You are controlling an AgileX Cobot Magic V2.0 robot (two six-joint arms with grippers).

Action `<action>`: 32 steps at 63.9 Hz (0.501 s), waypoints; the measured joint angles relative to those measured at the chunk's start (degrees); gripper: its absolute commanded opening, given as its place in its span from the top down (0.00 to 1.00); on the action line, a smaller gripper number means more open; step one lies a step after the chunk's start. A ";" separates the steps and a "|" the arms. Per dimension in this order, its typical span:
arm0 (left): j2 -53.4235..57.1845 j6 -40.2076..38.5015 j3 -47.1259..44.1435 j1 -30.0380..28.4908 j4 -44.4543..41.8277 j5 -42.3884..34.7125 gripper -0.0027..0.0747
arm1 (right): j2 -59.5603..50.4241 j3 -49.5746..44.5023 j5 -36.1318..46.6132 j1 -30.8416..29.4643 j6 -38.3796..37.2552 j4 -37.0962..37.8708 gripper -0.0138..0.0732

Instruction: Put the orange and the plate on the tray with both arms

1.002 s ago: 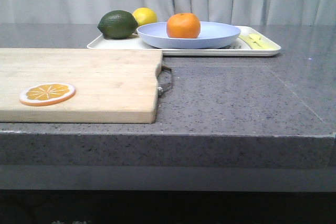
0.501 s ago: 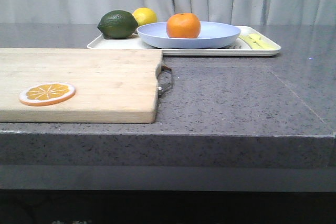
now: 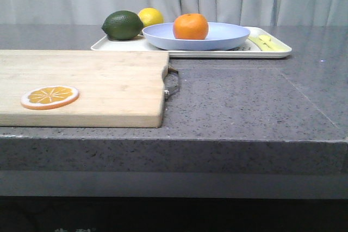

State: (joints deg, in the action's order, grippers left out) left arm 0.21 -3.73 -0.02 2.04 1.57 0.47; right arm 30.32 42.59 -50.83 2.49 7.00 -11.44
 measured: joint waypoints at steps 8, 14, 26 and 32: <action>0.00 0.00 0.00 0.00 0.00 0.00 0.99 | -5.85 -5.11 7.04 -0.12 4.21 0.39 0.91; 0.00 0.00 0.00 0.00 0.00 0.00 0.99 | -12.06 -12.45 14.68 -0.12 8.43 0.39 0.91; 0.00 0.00 0.00 0.00 0.09 0.00 0.99 | -22.92 -27.95 29.61 -0.12 10.17 -2.77 0.91; 0.00 0.00 0.00 0.00 0.09 0.00 0.99 | -27.30 -34.96 36.27 -0.12 10.29 -4.70 0.91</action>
State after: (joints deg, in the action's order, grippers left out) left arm 0.21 -3.73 -0.02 2.04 1.67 0.47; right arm 3.02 7.62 -14.57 2.37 17.29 -16.14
